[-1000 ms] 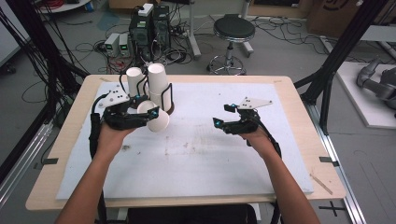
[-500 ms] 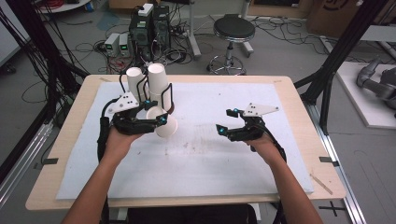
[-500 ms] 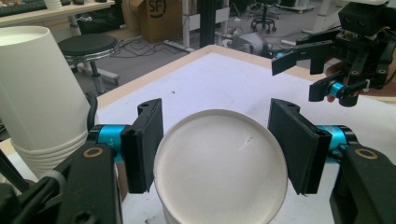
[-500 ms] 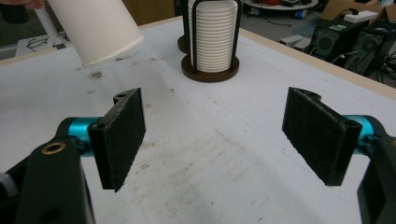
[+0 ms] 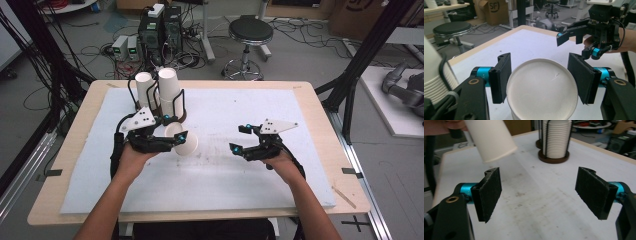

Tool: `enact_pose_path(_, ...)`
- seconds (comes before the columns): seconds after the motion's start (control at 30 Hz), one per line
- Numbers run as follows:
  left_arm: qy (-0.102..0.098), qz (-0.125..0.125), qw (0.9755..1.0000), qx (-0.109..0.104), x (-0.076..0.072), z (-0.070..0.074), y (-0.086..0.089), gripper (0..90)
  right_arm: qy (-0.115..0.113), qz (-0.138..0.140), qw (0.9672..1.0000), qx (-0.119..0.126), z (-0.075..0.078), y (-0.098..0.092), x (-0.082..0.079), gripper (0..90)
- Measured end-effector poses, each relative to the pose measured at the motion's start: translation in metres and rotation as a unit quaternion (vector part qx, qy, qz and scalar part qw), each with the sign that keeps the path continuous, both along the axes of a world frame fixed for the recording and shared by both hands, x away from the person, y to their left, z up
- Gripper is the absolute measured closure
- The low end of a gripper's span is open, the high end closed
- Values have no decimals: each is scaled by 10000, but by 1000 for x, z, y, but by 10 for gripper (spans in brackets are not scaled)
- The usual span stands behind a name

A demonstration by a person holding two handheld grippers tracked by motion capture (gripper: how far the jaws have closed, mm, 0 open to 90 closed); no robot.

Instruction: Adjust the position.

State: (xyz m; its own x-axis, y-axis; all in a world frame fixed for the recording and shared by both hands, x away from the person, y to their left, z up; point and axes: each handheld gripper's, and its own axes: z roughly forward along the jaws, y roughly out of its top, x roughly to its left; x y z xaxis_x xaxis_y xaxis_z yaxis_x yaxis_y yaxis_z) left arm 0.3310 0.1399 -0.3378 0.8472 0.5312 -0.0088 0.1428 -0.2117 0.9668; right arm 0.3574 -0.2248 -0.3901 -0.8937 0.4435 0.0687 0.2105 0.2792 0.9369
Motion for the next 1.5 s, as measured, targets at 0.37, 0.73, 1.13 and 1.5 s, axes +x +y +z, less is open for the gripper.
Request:
enact_pose_path(0.37,60,-464,9987,188,-5,3,-28,371,-112,531,9983,201,5,7,-14,209)
enact_pose_path(0.73,95,-608,9977,298,-10,8,-44,371,-87,785,9967,202,1,20,-22,209)
enact_pose_path(1.13,172,-763,9959,451,-6,13,-63,372,-265,862,9955,286,0,24,-26,209)
enact_pose_path(1.5,193,-1017,9936,457,-6,15,-74,373,-357,907,9946,352,-3,29,-27,209)
